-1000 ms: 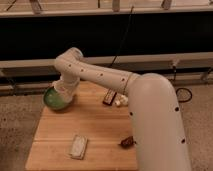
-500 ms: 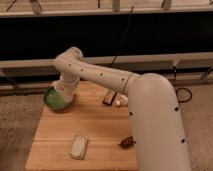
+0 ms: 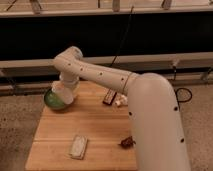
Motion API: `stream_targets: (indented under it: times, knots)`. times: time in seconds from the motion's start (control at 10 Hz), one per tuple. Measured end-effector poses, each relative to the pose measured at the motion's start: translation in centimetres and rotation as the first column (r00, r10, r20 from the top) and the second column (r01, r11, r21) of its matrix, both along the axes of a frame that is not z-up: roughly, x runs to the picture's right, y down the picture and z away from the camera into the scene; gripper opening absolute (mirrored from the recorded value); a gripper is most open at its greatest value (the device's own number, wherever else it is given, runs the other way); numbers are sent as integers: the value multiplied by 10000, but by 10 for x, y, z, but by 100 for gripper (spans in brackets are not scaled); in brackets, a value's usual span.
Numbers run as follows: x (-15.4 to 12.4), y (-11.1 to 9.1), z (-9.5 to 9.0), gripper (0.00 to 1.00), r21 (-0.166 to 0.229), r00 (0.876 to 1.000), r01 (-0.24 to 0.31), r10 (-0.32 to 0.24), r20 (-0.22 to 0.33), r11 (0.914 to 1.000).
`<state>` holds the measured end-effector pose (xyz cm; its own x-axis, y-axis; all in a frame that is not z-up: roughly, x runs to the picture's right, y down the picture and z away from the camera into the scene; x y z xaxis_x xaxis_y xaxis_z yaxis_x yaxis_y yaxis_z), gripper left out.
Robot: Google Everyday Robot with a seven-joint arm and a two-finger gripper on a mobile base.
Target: Place the ceramic cup in the ceramic bowl
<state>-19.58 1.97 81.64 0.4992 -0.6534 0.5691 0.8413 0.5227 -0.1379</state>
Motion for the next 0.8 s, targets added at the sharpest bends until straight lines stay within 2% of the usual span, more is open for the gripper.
stream_targets:
  times: [0.2, 0.3, 0.6, 0.8]
  knots:
    - [-1, 0, 1, 33, 7, 10000, -3, 3, 21, 10000]
    - [-1, 0, 1, 35, 6, 10000, -3, 3, 29, 10000]
    - [-2, -1, 1, 49, 27, 10000, -7, 7, 63, 10000]
    - [-2, -1, 1, 62, 31, 10000, -14, 14, 73, 10000]
